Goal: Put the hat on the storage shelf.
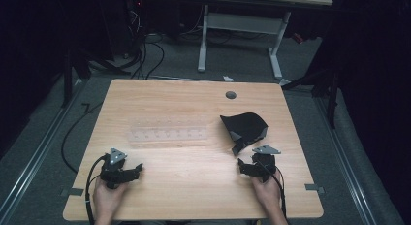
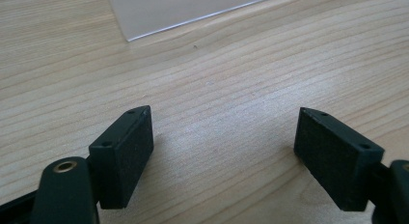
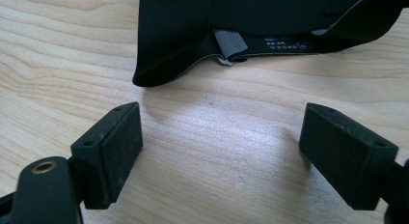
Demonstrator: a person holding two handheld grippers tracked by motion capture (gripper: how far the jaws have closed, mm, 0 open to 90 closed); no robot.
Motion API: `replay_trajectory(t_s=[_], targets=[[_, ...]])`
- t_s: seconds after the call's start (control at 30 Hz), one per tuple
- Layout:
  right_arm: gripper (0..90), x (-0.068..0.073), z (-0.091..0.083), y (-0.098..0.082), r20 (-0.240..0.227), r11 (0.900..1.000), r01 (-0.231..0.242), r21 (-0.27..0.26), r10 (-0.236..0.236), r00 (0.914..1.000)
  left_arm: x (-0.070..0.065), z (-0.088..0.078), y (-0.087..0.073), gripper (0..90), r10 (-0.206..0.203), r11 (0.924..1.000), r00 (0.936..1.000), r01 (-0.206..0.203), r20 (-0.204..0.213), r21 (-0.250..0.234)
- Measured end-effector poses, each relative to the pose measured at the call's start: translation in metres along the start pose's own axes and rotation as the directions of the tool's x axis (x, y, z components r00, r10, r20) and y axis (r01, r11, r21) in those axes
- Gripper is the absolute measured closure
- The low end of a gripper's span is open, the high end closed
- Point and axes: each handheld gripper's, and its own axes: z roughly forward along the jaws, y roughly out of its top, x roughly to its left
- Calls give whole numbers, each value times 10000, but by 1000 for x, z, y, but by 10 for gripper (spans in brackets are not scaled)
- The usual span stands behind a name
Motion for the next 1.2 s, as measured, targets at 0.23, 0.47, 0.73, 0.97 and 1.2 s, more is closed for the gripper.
replay_trajectory(t_s=[0.23,0.47,0.73,0.97,1.2], targets=[[156,0,0,0,13,10000,-7,-2,7,10000,0,0,0,222,-3,10000,10000,3,0,0],[155,0,-1,-1,-14,10000,15,6,-15,10000,0,0,0,221,-6,10000,10000,6,-1,-2],[202,0,-3,-2,-132,10000,95,-4,-95,9999,0,0,0,221,-6,10000,10000,6,-2,-5],[309,-1,-7,-4,-145,9998,131,-154,-133,9998,0,0,0,222,-37,10000,10000,37,-3,-15],[363,-5,-19,-6,-260,9984,-106,-551,92,9996,0,0,0,222,-11,10000,10000,11,-6,-5]])
